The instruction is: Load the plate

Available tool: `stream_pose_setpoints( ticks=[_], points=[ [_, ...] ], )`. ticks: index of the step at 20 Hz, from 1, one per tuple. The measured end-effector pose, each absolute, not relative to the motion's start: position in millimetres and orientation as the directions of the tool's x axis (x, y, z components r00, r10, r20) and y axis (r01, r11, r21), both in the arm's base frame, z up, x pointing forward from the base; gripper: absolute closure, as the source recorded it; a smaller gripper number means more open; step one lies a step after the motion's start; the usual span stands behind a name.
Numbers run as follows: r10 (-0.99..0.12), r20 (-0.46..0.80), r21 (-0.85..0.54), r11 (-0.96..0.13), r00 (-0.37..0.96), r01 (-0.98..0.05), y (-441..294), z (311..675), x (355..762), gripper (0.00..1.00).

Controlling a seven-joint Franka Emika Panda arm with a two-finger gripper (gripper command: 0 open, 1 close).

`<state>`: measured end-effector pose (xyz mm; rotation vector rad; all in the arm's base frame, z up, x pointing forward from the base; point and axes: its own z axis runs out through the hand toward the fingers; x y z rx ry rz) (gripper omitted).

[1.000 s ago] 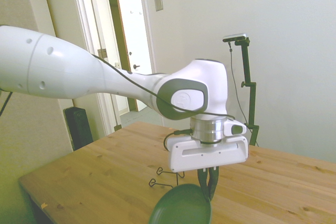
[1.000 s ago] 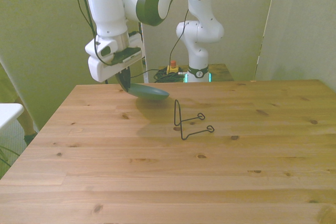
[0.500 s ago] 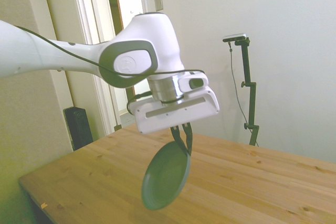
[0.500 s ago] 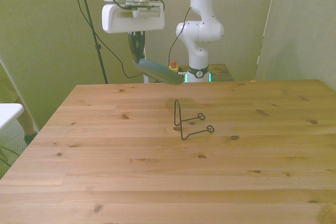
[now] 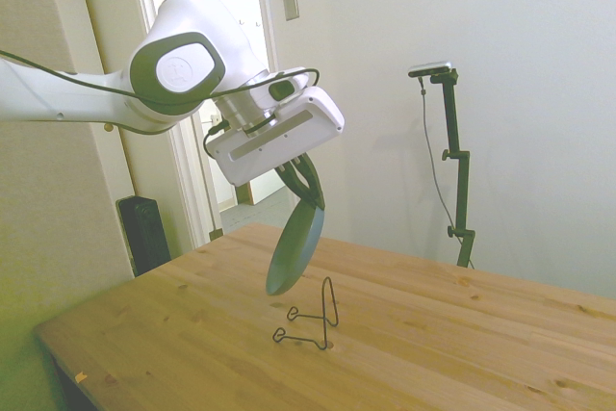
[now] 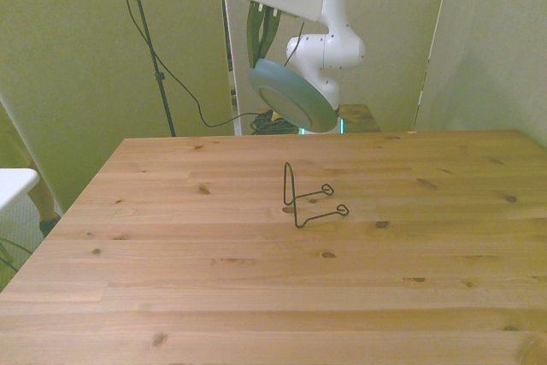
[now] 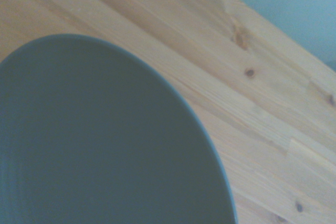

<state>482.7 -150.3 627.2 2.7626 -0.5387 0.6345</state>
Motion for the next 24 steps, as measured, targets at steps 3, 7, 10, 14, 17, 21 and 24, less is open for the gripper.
stream_pose_setpoints(
  ticks=[3, 7, 10, 14, 17, 21, 24],
  points=[
    [-0.3, 0.491, 0.196, -0.876, 0.818, -0.44, -144, 618, 497, 1.0],
    [-0.295, 0.55, 0.23, -0.845, 0.781, -0.482, -118, 614, 506, 1.0],
    [-0.29, 0.563, 0.255, -0.83, 0.774, -0.496, -88, 599, 509, 1.0],
    [-0.28, 0.581, 0.275, -0.816, 0.764, -0.508, -58, 575, 506, 1.0],
    [-0.267, 0.621, 0.294, -0.792, 0.737, -0.534, -48, 561, 502, 1.0],
    [-0.245, 0.663, 0.321, -0.76, 0.708, -0.564, -36, 541, 499, 1.0],
    [-0.228, 0.69, 0.335, -0.74, 0.687, -0.583, -31, 531, 498, 1.0]
  ],
)
